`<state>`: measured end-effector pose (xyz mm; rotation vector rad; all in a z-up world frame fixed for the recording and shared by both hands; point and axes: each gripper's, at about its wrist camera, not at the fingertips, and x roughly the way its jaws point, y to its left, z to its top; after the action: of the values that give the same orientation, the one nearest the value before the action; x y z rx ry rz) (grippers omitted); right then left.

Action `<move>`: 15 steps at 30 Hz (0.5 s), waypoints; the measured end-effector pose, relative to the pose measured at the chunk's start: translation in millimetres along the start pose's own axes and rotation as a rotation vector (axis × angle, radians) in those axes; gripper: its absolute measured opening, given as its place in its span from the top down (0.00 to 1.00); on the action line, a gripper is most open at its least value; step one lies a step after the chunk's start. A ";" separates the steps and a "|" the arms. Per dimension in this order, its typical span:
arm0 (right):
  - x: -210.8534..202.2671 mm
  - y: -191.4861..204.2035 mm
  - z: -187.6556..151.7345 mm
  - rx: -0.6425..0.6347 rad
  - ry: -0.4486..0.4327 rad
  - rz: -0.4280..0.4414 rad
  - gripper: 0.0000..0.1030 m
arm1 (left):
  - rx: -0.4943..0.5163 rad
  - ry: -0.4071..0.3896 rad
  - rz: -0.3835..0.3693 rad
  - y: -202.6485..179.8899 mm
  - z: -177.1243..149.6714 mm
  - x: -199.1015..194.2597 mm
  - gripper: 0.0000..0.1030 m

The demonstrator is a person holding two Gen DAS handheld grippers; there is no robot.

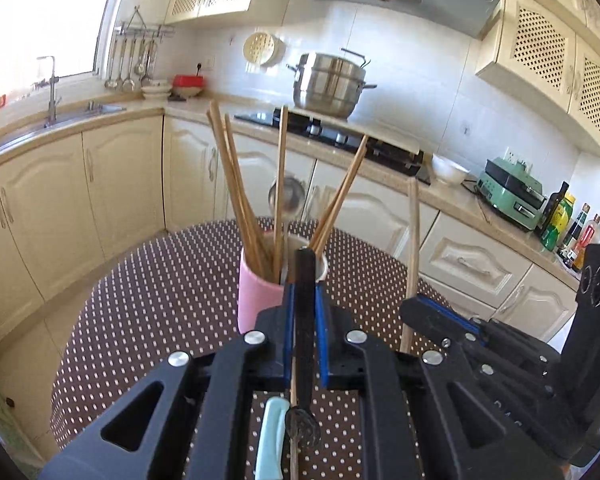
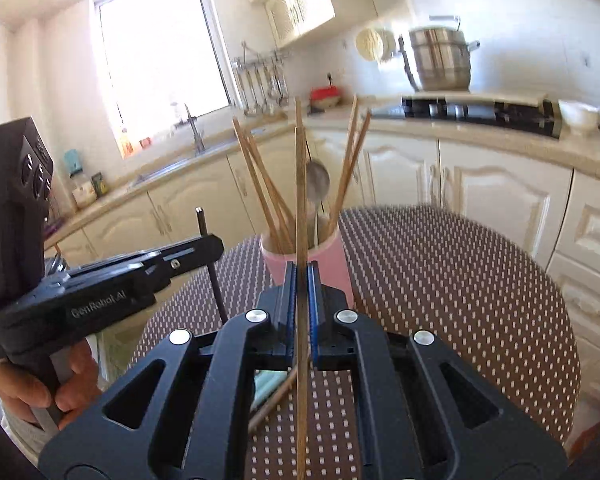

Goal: Organize utensils
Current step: 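Lift the black utensil and chopstick with both tools above the pink cup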

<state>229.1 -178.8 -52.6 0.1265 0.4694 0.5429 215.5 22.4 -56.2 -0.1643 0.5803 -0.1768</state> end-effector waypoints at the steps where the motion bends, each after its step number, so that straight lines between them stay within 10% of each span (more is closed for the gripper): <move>1: 2.8 0.3 2.1 -0.004 -0.012 -0.001 0.94 | -0.001 -0.007 -0.001 -0.2 3.3 0.1 0.91; 15: 15.7 22.0 62.0 -0.057 -0.276 -0.022 0.94 | -0.005 -0.145 0.001 -1.1 54.7 -6.9 0.91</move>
<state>259.3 -151.4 1.4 0.1387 0.1862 0.5079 240.1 28.5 -7.3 -0.1806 0.4366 -0.1613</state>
